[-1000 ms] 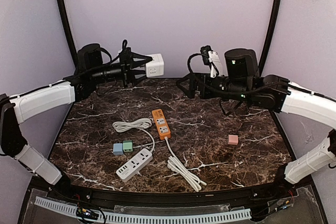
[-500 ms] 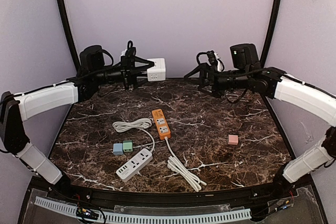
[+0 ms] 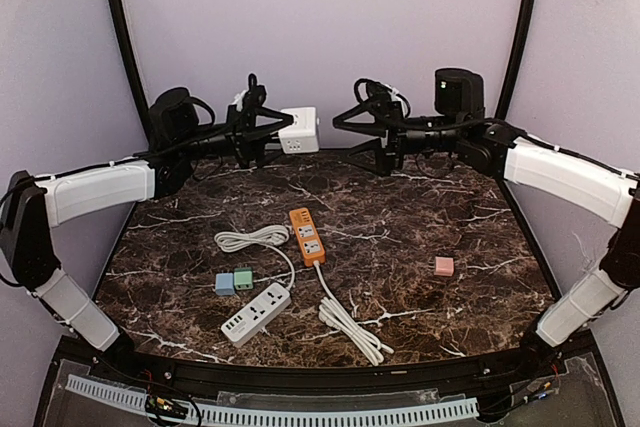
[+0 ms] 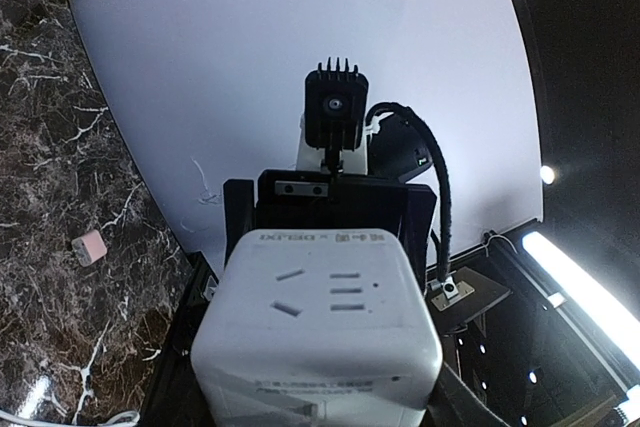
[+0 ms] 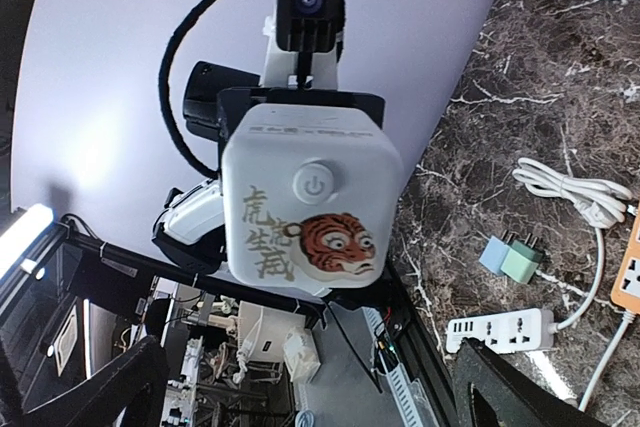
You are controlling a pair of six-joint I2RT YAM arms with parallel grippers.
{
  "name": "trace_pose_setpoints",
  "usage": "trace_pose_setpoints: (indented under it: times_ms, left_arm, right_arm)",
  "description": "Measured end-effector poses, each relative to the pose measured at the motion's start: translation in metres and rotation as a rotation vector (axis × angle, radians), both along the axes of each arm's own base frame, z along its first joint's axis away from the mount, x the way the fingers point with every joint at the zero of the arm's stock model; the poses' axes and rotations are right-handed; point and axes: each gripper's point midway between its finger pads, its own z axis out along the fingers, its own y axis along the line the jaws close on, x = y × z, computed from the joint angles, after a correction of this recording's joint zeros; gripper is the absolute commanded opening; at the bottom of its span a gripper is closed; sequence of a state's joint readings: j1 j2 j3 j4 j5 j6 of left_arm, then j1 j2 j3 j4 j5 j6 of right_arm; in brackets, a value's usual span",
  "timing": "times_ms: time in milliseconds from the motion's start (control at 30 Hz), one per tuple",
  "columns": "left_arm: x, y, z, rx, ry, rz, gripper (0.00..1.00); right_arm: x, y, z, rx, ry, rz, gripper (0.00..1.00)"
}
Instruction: Insert the plug
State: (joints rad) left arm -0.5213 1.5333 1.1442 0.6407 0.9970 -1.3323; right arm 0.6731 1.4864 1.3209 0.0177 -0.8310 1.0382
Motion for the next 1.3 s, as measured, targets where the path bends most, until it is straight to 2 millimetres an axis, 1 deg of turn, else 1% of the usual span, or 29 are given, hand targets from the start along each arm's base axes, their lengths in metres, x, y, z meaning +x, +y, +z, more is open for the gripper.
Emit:
trace_pose_setpoints:
  times_ms: [233,467,600,800,1133,1300]
  left_arm:
    - [-0.004,-0.012,-0.008,-0.004,0.041,-0.049,0.01]
    - [-0.011,-0.022,-0.012,-0.014,0.057,-0.093,0.01]
    - [-0.010,-0.024,-0.014,-0.014,0.065,-0.097,0.01]
    - [-0.008,-0.025,-0.018,-0.011,0.075,-0.095,0.01]
    - [-0.006,-0.026,-0.012,-0.026,0.067,-0.094,0.01]
    - [-0.006,-0.026,-0.012,-0.028,0.066,-0.095,0.01]
  right_arm:
    - [-0.001,0.006,0.012,0.045,0.016,0.041,0.99]
    - [0.001,0.008,0.009,0.044,0.065,0.039,0.99]
    - [0.003,0.008,0.008,0.044,0.086,0.026,0.98]
    - [0.004,0.009,0.008,0.043,0.106,0.012,0.94]
    - [0.005,0.015,0.002,0.034,0.125,0.001,0.95]
    - [0.007,0.020,-0.004,0.025,0.140,-0.004,0.92]
